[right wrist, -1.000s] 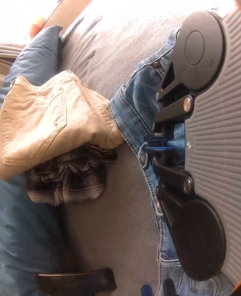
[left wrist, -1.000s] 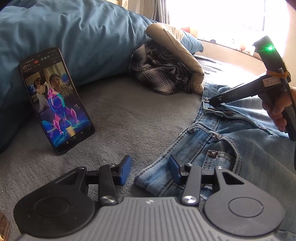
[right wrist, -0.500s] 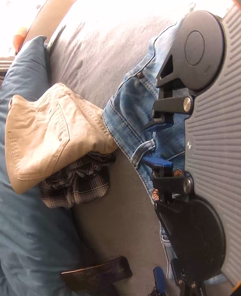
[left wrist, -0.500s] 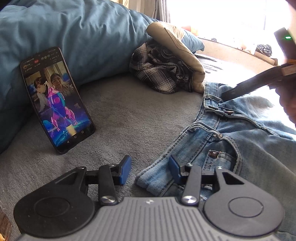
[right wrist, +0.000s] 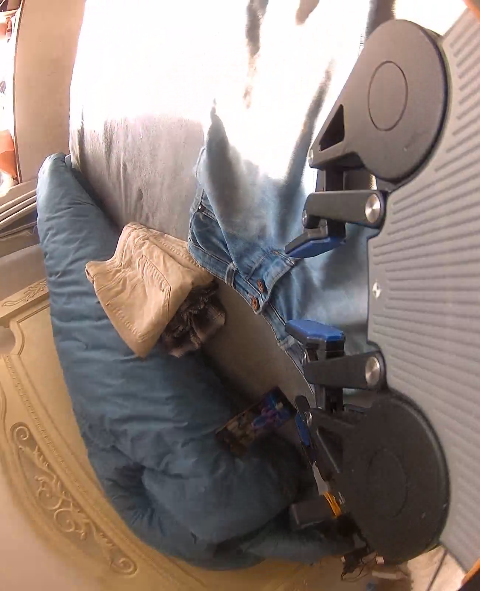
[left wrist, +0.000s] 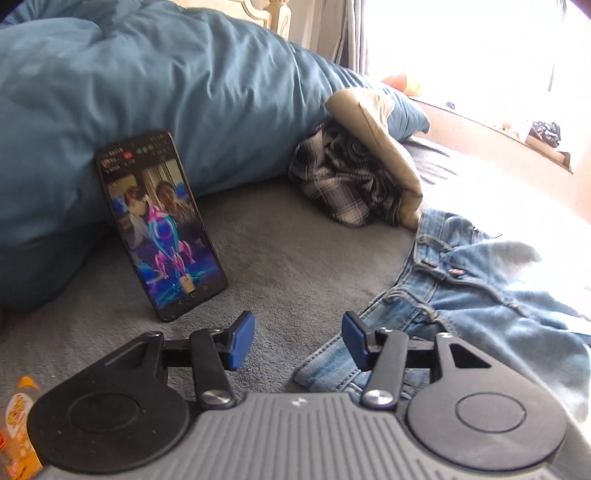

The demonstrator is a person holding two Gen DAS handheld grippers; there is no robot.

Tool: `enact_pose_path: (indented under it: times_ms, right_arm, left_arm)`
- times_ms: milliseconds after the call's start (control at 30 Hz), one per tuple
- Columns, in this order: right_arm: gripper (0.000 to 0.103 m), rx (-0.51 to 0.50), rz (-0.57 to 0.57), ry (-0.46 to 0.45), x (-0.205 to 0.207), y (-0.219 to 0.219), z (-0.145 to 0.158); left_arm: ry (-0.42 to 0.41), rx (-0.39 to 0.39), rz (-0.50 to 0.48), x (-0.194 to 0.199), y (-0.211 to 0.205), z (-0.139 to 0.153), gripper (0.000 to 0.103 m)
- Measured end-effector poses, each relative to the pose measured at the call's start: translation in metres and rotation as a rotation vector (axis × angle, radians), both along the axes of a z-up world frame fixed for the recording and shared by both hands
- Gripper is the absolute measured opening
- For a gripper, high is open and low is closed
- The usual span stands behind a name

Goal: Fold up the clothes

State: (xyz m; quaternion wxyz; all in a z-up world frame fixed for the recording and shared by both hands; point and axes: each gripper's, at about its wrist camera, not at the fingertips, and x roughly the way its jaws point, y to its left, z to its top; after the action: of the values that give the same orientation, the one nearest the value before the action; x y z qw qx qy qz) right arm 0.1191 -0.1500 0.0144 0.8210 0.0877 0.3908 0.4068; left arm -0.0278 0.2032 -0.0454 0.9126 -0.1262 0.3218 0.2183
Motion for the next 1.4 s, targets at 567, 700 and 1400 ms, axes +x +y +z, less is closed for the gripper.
enact_pose_path:
  times_ms: [567,700,1400]
  right_arm:
    - [0.036,-0.369,0.321,-0.286,-0.193,-0.005,-0.077]
    - [0.035,-0.46,0.406,-0.446,-0.208,0.024,-0.093]
    - [0.001,-0.398,0.406,-0.126,-0.17,0.036,-0.123]
  left_arm:
    - [0.028,-0.454,0.097,-0.029,-0.009,-0.047,0.049]
    - [0.007,-0.432,0.104,-0.023,-0.011,-0.051,0.039]
    - [0.014,-0.39,0.027,-0.016,-0.01,-0.057,0.015]
